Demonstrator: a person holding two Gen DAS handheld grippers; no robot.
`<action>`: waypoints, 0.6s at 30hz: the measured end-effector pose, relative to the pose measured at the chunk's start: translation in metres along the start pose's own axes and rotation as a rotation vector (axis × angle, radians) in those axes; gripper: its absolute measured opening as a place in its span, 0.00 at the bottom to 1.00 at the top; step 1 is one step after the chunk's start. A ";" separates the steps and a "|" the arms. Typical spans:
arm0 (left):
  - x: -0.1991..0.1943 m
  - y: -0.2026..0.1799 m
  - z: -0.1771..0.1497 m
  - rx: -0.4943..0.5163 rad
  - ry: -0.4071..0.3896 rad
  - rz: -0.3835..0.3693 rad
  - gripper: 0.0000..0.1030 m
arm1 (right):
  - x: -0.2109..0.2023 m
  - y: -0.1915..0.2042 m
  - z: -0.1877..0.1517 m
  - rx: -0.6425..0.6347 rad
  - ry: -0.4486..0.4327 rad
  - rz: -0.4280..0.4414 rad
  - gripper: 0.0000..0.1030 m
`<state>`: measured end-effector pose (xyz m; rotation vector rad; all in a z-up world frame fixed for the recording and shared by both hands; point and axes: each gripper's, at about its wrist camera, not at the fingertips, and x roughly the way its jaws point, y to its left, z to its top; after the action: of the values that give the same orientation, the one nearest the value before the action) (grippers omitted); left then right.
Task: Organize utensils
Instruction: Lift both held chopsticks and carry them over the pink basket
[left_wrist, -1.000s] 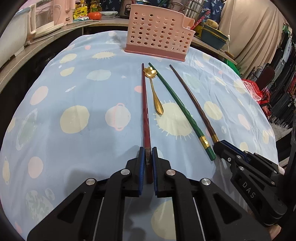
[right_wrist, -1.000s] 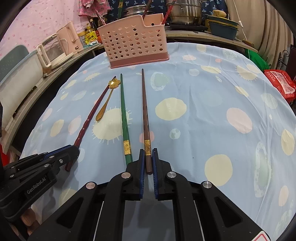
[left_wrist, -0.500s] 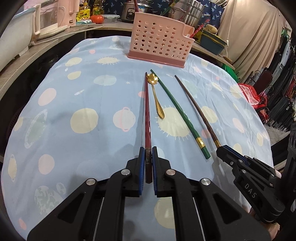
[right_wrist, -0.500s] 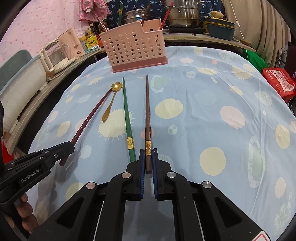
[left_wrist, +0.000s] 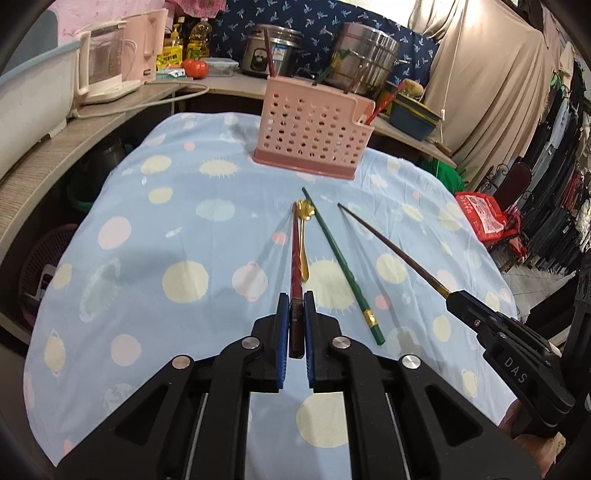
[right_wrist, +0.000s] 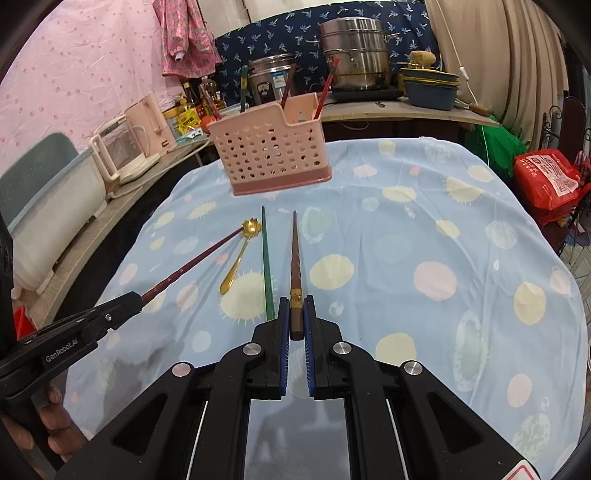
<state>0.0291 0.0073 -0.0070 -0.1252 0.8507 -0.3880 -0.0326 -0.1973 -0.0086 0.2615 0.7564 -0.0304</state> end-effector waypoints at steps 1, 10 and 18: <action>-0.003 0.001 0.002 0.000 -0.007 0.001 0.07 | -0.003 0.000 0.003 0.004 -0.005 0.001 0.07; -0.033 0.006 0.031 0.000 -0.064 0.009 0.07 | -0.031 0.003 0.029 0.021 -0.047 0.035 0.07; -0.055 0.002 0.066 0.025 -0.144 0.012 0.07 | -0.052 0.011 0.064 0.006 -0.115 0.066 0.07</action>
<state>0.0464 0.0277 0.0749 -0.1235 0.7045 -0.3734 -0.0266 -0.2053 0.0739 0.2876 0.6333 0.0143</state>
